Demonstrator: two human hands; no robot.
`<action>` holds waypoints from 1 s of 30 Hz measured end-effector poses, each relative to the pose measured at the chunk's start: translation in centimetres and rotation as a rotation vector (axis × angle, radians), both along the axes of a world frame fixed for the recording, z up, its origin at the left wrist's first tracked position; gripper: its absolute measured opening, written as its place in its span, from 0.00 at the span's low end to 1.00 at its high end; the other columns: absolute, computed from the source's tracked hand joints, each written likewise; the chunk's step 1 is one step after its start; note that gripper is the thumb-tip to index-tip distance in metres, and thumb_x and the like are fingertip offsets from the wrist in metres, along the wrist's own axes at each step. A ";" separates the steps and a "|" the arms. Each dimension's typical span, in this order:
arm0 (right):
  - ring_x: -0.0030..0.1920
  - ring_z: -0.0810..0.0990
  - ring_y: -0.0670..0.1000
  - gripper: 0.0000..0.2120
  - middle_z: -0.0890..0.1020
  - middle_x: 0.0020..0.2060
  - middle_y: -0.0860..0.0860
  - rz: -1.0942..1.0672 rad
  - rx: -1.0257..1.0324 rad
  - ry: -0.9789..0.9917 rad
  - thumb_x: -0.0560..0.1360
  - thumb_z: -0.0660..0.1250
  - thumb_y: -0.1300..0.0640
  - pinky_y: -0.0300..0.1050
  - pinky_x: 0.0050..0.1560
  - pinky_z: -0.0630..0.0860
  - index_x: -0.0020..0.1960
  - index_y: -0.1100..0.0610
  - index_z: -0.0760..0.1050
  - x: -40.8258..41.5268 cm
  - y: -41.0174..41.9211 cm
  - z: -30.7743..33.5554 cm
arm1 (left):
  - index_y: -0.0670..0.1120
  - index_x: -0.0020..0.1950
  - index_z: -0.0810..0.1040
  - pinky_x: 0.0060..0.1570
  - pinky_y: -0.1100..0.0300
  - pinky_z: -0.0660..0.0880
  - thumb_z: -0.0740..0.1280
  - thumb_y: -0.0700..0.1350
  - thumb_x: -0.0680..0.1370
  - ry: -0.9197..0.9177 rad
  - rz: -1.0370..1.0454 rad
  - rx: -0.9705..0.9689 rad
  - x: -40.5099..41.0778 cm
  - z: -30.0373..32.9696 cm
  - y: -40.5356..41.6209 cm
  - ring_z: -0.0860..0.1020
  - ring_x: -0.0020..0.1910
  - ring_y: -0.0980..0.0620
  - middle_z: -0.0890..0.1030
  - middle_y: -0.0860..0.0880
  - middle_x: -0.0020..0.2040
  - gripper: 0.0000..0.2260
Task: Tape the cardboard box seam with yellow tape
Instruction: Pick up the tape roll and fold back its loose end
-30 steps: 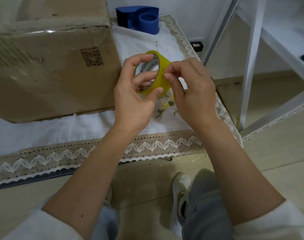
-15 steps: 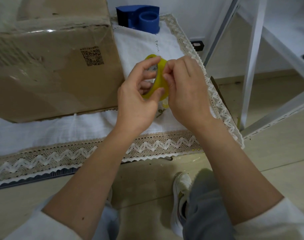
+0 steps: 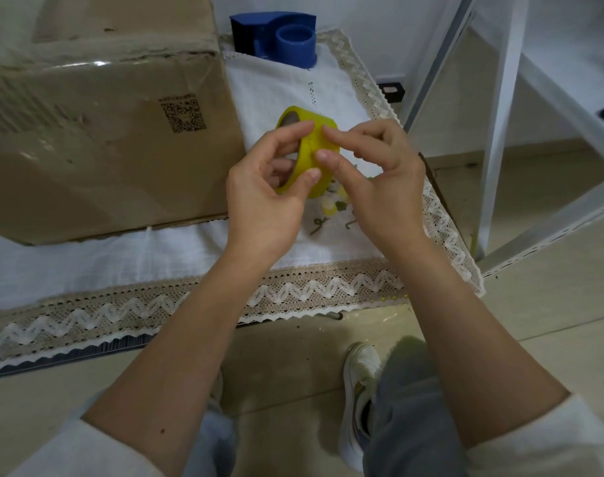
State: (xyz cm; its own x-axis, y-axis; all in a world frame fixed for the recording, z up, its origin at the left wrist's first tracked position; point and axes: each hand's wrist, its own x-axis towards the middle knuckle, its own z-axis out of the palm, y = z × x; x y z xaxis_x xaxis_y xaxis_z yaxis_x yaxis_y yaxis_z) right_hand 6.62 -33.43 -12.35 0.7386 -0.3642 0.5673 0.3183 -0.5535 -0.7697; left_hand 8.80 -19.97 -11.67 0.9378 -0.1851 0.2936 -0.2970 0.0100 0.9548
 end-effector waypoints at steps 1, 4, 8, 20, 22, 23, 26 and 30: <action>0.47 0.76 0.48 0.10 0.76 0.43 0.46 -0.008 0.019 -0.007 0.72 0.76 0.55 0.47 0.51 0.76 0.53 0.51 0.84 0.0 0.1 0.1 | 0.50 0.61 0.78 0.52 0.61 0.80 0.73 0.31 0.72 0.002 -0.008 -0.007 -0.1 0.0 0.0 0.81 0.45 0.61 0.82 0.52 0.50 0.22; 0.47 0.77 0.53 0.08 0.76 0.42 0.47 -0.008 -0.012 -0.041 0.72 0.75 0.55 0.54 0.52 0.76 0.51 0.52 0.84 0.1 0.1 0.3 | 0.49 0.60 0.77 0.48 0.69 0.77 0.73 0.29 0.72 0.025 -0.026 -0.038 -0.2 0.0 -0.2 0.80 0.42 0.66 0.81 0.55 0.48 0.22; 0.46 0.78 0.55 0.07 0.76 0.40 0.45 0.015 -0.059 -0.070 0.72 0.75 0.56 0.59 0.50 0.76 0.50 0.51 0.84 0.2 0.0 0.2 | 0.47 0.60 0.77 0.46 0.72 0.76 0.72 0.27 0.71 0.051 -0.030 -0.073 -0.3 -0.1 -0.3 0.79 0.42 0.67 0.81 0.53 0.48 0.22; 0.42 0.77 0.57 0.04 0.80 0.41 0.56 -0.061 -0.446 -0.130 0.77 0.70 0.62 0.40 0.47 0.71 0.47 0.63 0.82 0.2 -0.2 0.2 | 0.51 0.58 0.78 0.47 0.70 0.76 0.73 0.28 0.71 0.027 -0.011 -0.014 -0.2 -0.2 -0.5 0.79 0.39 0.67 0.81 0.56 0.46 0.23; 0.42 0.77 0.57 0.04 0.79 0.41 0.57 -0.087 -0.487 -0.127 0.78 0.69 0.64 0.39 0.47 0.68 0.47 0.64 0.81 0.2 0.1 0.3 | 0.51 0.59 0.78 0.48 0.68 0.77 0.73 0.28 0.71 0.023 -0.006 -0.011 -0.3 -0.2 -0.5 0.79 0.40 0.66 0.81 0.55 0.47 0.23; 0.43 0.76 0.58 0.04 0.79 0.41 0.57 -0.086 -0.496 -0.124 0.78 0.68 0.64 0.40 0.47 0.68 0.46 0.64 0.81 0.2 0.2 0.3 | 0.51 0.59 0.77 0.48 0.67 0.78 0.73 0.28 0.71 0.024 -0.005 -0.013 -0.4 -0.2 -0.5 0.79 0.40 0.66 0.81 0.56 0.48 0.23; 0.43 0.75 0.58 0.04 0.78 0.41 0.57 -0.050 -0.507 -0.095 0.78 0.67 0.65 0.41 0.47 0.68 0.46 0.65 0.79 0.1 0.4 0.4 | 0.51 0.61 0.76 0.47 0.69 0.76 0.73 0.28 0.71 0.035 -0.005 -0.020 -0.5 -0.3 -0.5 0.77 0.38 0.65 0.80 0.57 0.48 0.25; 0.44 0.74 0.58 0.05 0.77 0.41 0.58 -0.030 -0.495 -0.049 0.79 0.66 0.64 0.40 0.47 0.65 0.46 0.65 0.78 0.1 0.3 0.4 | 0.53 0.62 0.76 0.46 0.70 0.76 0.72 0.28 0.71 0.055 -0.010 -0.035 -0.6 -0.3 -0.7 0.75 0.36 0.64 0.79 0.56 0.49 0.27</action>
